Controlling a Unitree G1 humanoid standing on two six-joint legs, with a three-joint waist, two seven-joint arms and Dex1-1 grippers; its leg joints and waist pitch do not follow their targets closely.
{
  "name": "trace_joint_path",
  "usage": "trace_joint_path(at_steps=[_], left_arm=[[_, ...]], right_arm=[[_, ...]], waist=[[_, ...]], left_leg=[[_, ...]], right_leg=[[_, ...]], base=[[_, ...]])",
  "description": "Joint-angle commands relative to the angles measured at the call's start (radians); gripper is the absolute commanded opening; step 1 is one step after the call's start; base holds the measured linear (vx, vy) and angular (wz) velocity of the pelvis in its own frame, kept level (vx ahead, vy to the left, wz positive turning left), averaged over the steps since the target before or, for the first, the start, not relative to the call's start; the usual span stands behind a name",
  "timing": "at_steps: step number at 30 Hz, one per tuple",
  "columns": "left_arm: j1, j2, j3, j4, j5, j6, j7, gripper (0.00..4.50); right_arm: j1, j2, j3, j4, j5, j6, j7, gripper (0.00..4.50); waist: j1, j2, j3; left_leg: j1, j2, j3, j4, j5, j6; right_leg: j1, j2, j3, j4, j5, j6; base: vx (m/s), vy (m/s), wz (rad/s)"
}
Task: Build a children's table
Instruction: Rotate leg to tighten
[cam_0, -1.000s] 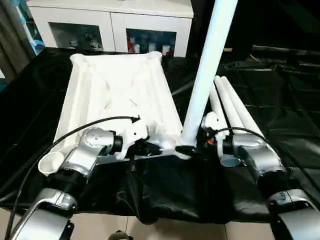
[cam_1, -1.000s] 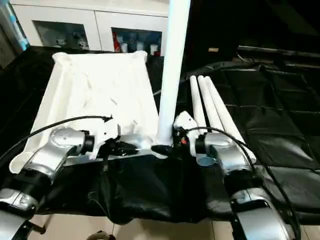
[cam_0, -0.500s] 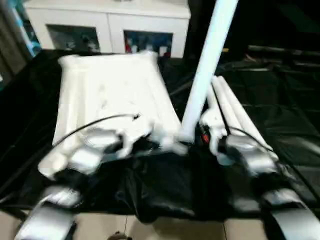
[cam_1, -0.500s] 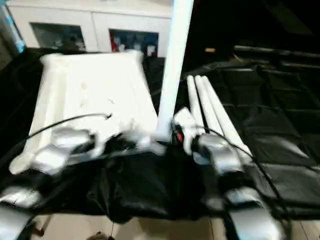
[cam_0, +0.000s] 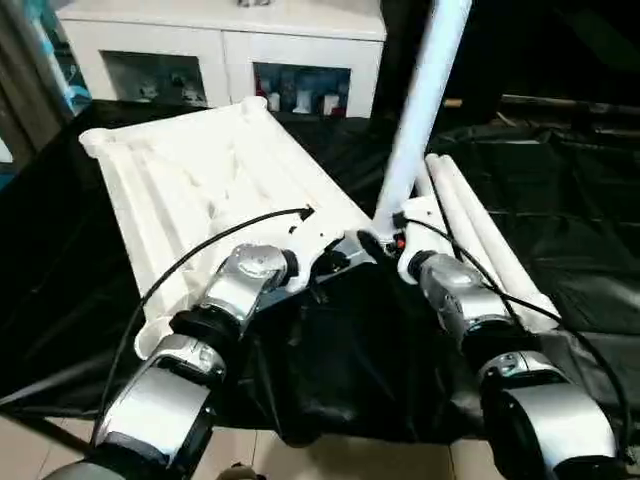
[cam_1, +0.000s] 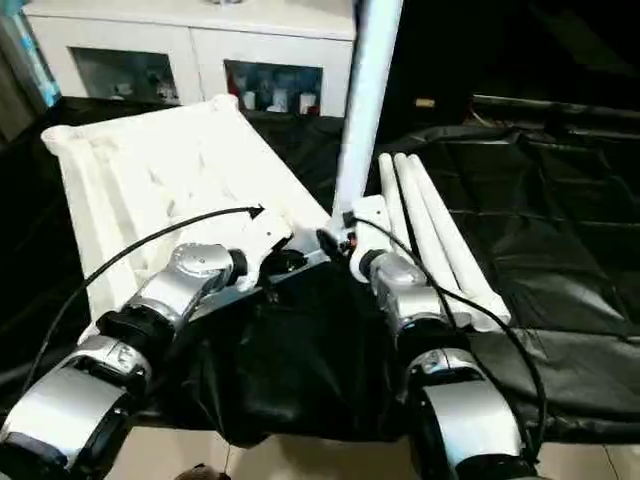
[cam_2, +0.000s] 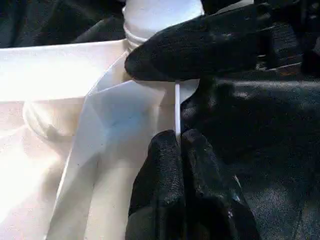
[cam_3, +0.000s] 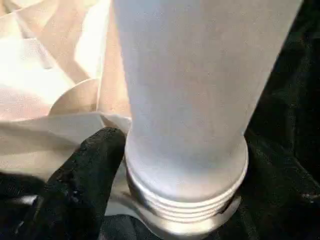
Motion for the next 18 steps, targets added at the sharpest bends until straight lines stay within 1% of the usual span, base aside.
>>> trace_joint_path(at_steps=[1,2,3,4,5,6,7,8,9,11,12,13,14,16,17,18], left_arm=[[0.01,-0.023,-0.003,-0.045,-0.045,-0.061,-0.087,0.0],[0.032,-0.007,-0.007,-0.073,-0.06,-0.077,-0.142,0.0],[0.047,0.006,-0.011,-0.091,-0.067,-0.081,-0.178,0.0],[0.059,0.017,-0.015,-0.104,-0.071,-0.08,-0.204,0.0],[0.074,0.033,-0.022,-0.12,-0.075,-0.084,-0.24,0.0],[0.102,0.057,-0.028,-0.147,-0.09,-0.084,-0.305,0.0],[0.113,0.066,-0.03,-0.16,-0.098,-0.08,-0.331,0.0],[0.133,0.082,-0.03,-0.182,-0.112,-0.086,-0.366,0.0],[0.144,0.091,-0.028,-0.197,-0.121,-0.083,-0.382,0.0],[0.16,0.107,-0.025,-0.219,-0.133,-0.078,-0.41,0.0],[0.17,0.12,-0.026,-0.233,-0.138,-0.08,-0.432,0.0],[0.18,0.134,-0.027,-0.25,-0.141,-0.077,-0.452,0.0],[0.196,0.159,-0.027,-0.28,-0.148,-0.075,-0.481,0.0],[0.208,0.176,-0.021,-0.306,-0.156,-0.067,-0.501,0.0],[0.219,0.19,-0.015,-0.331,-0.162,-0.056,-0.52,0.0],[0.225,0.198,-0.011,-0.344,-0.166,-0.05,-0.531,0.0]], right_arm=[[0.02,0.034,0.079,0.004,-0.02,-0.025,0.114,3.81],[0.03,0.018,0.089,-0.019,-0.015,-0.034,0.171,3.81],[0.038,0.006,0.095,-0.037,-0.008,-0.037,0.216,3.81],[0.044,-0.004,0.099,-0.051,-0.003,-0.039,0.251,3.81],[0.054,-0.02,0.107,-0.072,0.001,-0.04,0.299,3.81],[0.072,-0.051,0.122,-0.111,0.005,-0.036,0.383,3.81],[0.08,-0.064,0.128,-0.127,0.007,-0.033,0.417,3.81],[0.098,-0.091,0.138,-0.162,0.013,-0.022,0.487,3.81],[0.111,-0.109,0.148,-0.186,0.016,-0.018,0.525,3.81],[0.13,-0.14,0.159,-0.224,0.024,-0.009,0.584,3.81],[0.142,-0.16,0.163,-0.246,0.031,-0.001,0.617,3.81],[0.153,-0.179,0.167,-0.269,0.037,0.006,0.649,3.81],[0.172,-0.213,0.174,-0.307,0.047,0.02,0.696,3.81],[0.184,-0.235,0.174,-0.332,0.053,0.031,0.729,3.81],[0.196,-0.25,0.171,-0.358,0.061,0.048,0.762,3.81],[0.201,-0.256,0.169,-0.372,0.065,0.056,0.775,3.81]], waist=[[0.001,0.001,-0.065],[0.0,-0.003,-0.067],[0.001,-0.004,-0.066],[0.0,-0.003,-0.067],[0.004,-0.001,-0.068],[0.004,-0.001,-0.069],[0.007,-0.002,-0.068],[0.009,-0.003,-0.067],[0.011,-0.002,-0.067],[0.012,-0.002,-0.065],[0.012,-0.001,-0.064],[0.012,-0.004,-0.062],[0.013,-0.004,-0.06],[0.013,-0.003,-0.061],[0.014,-0.003,-0.061],[0.013,-0.008,-0.059]], left_leg=[[0.01,0.037,-0.024,-0.064,-0.19,0.023],[0.009,0.037,-0.023,-0.062,-0.167,0.033],[0.008,0.036,-0.023,-0.061,-0.157,0.044],[0.005,0.036,-0.02,-0.057,-0.136,0.062],[0.005,0.038,-0.019,-0.055,-0.124,0.076],[0.006,0.038,-0.018,-0.054,-0.118,0.08],[0.003,0.038,-0.017,-0.052,-0.108,0.092],[0.005,0.039,-0.015,-0.052,-0.112,0.1],[0.005,0.04,-0.017,-0.053,-0.116,0.101],[0.006,0.041,-0.017,-0.055,-0.13,0.096],[0.007,0.042,-0.017,-0.056,-0.134,0.093],[0.006,0.041,-0.017,-0.057,-0.144,0.086],[0.007,0.041,-0.018,-0.059,-0.16,0.08],[0.008,0.042,-0.018,-0.06,-0.167,0.074],[0.009,0.043,-0.017,-0.06,-0.166,0.07],[0.009,0.041,-0.016,-0.06,-0.165,0.07]], right_leg=[[0.045,-0.097,0.054,-0.081,-0.092,-0.209],[0.046,-0.097,0.054,-0.074,-0.053,-0.218],[0.048,-0.096,0.053,-0.074,-0.032,-0.223],[0.049,-0.093,0.053,-0.069,0.008,-0.231],[0.049,-0.094,0.052,-0.067,0.033,-0.236],[0.048,-0.092,0.051,-0.065,0.043,-0.24],[0.05,-0.091,0.05,-0.062,0.064,-0.244],[0.046,-0.091,0.051,-0.063,0.062,-0.245],[0.047,-0.092,0.05,-0.063,0.055,-0.242],[0.047,-0.092,0.05,-0.067,0.006,-0.233],[0.044,-0.091,0.05,-0.068,-0.006,-0.233],[0.045,-0.091,0.05,-0.071,-0.035,-0.229],[0.043,-0.091,0.05,-0.076,-0.076,-0.218],[0.042,-0.092,0.052,-0.077,-0.1,-0.211],[0.04,-0.091,0.052,-0.079,-0.109,-0.209],[0.04,-0.089,0.053,-0.08,-0.11,-0.208]], base=[[0.0,0.0,0.0],[0.0,0.0,0.0],[0.0,0.0,0.0],[0.0,0.0,0.0],[0.0,0.0,0.0],[0.0,0.0,0.0],[0.0,0.0,0.0],[0.0,0.0,0.0],[0.0,0.0,0.0],[0.0,0.0,0.0],[0.0,0.0,0.0],[0.0,0.0,0.0],[0.0,0.0,0.0],[0.0,0.0,0.0],[0.0,0.0,0.0],[0.0,0.0,0.0]])
